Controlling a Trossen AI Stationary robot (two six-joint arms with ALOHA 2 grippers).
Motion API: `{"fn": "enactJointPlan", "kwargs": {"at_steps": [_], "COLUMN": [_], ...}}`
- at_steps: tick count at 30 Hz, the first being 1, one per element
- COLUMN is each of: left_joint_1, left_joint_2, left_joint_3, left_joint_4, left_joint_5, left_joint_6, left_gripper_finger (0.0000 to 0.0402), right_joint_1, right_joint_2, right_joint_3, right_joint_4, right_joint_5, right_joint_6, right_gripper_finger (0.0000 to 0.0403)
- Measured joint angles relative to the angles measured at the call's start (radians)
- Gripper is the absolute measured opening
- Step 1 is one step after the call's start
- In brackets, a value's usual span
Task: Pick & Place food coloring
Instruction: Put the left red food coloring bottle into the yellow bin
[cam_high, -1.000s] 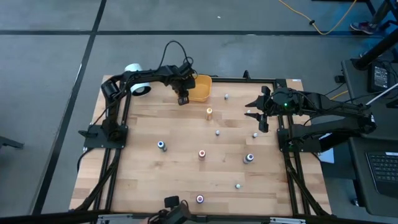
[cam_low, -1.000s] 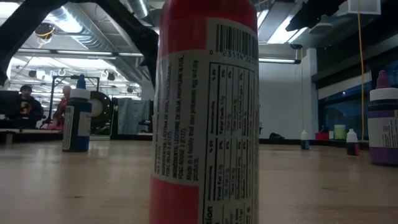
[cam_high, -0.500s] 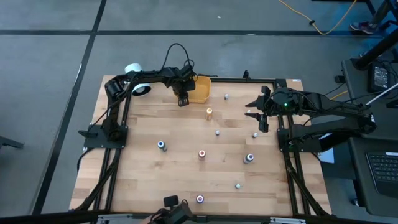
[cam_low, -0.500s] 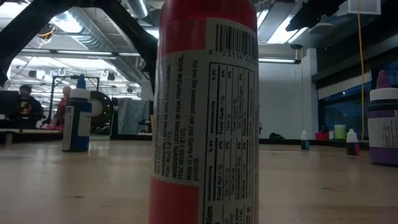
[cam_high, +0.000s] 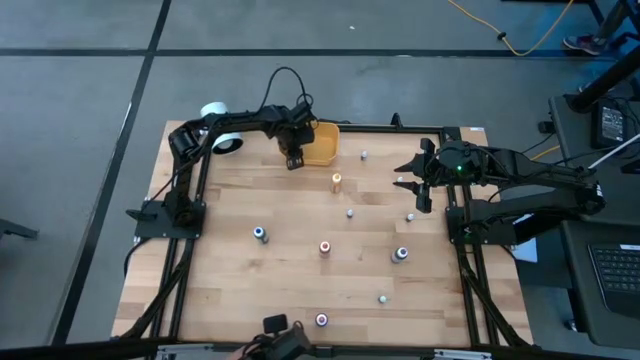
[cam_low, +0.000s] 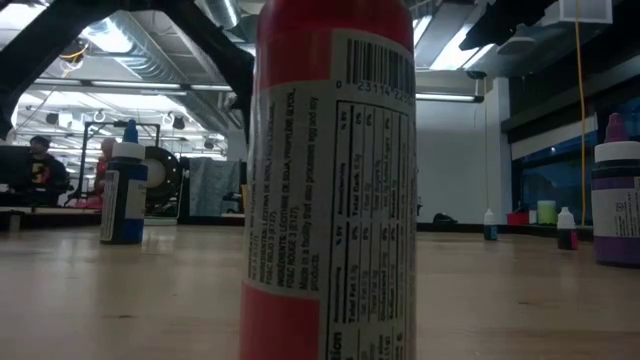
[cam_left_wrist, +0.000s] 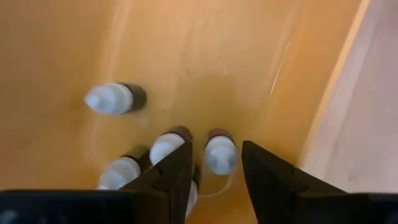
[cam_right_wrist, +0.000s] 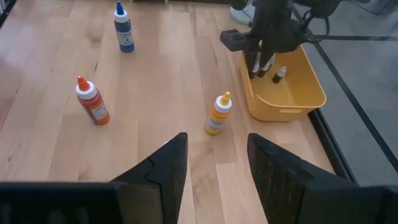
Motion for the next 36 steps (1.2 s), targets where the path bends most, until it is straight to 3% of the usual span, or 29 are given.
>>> {"fn": "enactJointPlan", "kwargs": {"at_steps": [13,19,32,36], "left_joint_1": [-0.014,-0.051,-0.113,-0.156], "left_joint_2": [-0.149,-0.284,-0.410,-0.415], "left_joint_3": [0.231,0.235,0.235,0.235], "left_joint_4": [-0.156,-0.191,-0.231,-0.269], "left_joint_5": [0.119,0.224,0.227,0.225], "left_joint_6": [0.016,0.040,0.060,0.135], "left_gripper_finger": [0.0142,0.0142,0.0141,0.0141], "right_joint_1": [0.000,0.000,0.000,0.000], "right_joint_2": [0.000,0.000,0.000,0.000], "right_joint_3": [0.000,0.000,0.000,0.000], "right_joint_4": [0.000,0.000,0.000,0.000], "right_joint_5": [0.000,0.000,0.000,0.000], "right_joint_6": [0.000,0.000,0.000,0.000], "right_gripper_finger": [0.0169,0.0169,0.0169,0.0169]}}
